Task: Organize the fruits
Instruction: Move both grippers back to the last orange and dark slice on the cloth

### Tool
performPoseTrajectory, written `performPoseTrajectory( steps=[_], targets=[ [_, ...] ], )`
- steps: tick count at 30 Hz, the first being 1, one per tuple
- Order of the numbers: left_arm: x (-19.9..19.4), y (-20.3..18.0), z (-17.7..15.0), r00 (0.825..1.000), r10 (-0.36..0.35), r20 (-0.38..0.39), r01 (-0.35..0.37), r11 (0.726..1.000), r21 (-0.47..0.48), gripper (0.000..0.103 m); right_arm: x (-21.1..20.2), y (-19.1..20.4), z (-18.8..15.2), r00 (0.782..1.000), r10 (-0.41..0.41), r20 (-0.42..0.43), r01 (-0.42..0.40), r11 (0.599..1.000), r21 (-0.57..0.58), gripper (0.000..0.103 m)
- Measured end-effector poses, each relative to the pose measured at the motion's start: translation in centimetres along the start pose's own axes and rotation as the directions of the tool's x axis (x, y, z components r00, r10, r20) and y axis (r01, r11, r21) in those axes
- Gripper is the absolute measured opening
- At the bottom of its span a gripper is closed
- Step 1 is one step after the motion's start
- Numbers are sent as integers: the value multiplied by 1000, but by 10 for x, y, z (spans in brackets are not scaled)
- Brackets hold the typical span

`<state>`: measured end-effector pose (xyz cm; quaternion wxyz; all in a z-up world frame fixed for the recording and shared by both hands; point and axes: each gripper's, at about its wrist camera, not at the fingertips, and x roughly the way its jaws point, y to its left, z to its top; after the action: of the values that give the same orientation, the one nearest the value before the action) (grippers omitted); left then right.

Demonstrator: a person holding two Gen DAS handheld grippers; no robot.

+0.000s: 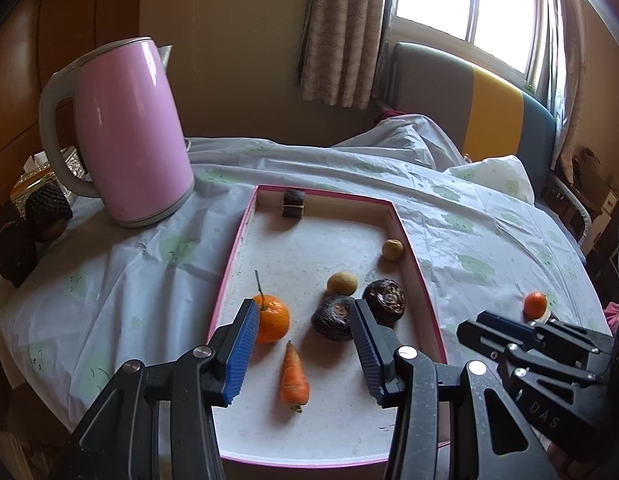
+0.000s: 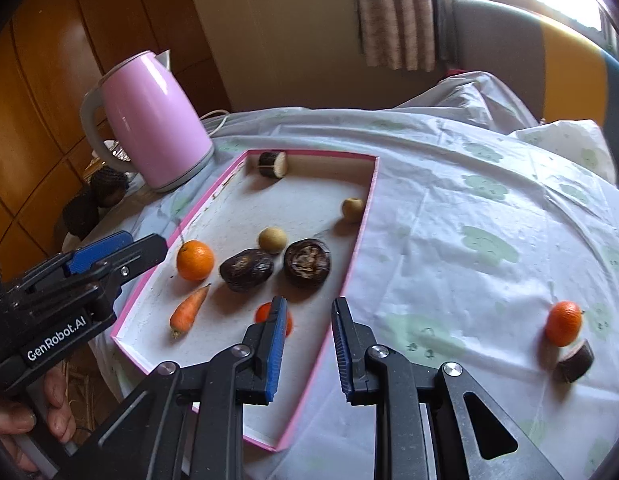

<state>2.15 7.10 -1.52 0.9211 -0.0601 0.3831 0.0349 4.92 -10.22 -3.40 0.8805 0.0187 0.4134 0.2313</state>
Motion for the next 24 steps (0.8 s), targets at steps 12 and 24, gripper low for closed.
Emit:
performPoseTrajectory(
  steps=[12, 24],
  targets=[
    [3, -33, -1, 999, -34, -18, 35, 996, 85, 48, -32, -69, -18, 989, -141, 47, 132, 980, 151, 32],
    [8, -73, -3, 996, -76, -48, 83, 981, 174, 48, -56, -139, -46, 962, -273, 30, 251, 920, 302, 32]
  ],
)
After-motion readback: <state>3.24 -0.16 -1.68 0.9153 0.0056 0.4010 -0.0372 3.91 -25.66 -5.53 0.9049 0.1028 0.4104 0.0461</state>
